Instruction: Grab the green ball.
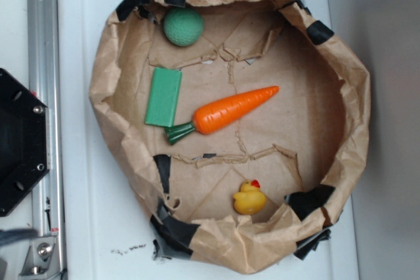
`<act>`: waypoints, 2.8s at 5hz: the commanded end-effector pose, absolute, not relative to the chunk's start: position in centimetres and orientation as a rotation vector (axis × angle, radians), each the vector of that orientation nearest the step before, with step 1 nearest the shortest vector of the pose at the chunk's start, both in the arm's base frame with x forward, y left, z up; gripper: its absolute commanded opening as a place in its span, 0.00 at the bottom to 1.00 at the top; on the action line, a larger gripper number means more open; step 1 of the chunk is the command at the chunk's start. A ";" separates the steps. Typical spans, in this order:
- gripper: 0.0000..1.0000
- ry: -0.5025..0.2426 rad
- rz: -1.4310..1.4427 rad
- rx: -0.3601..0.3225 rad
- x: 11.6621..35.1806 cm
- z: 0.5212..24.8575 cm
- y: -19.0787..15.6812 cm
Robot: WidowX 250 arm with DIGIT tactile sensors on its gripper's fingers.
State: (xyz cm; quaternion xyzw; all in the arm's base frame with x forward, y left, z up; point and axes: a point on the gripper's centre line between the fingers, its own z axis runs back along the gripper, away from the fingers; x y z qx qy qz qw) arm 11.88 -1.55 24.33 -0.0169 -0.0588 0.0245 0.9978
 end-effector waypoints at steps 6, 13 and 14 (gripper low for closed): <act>1.00 -0.127 -0.325 0.202 23.9 10.2 2.2; 1.00 -0.073 -0.316 0.310 25.2 7.0 7.4; 1.00 -0.122 -0.436 0.261 25.7 6.4 7.1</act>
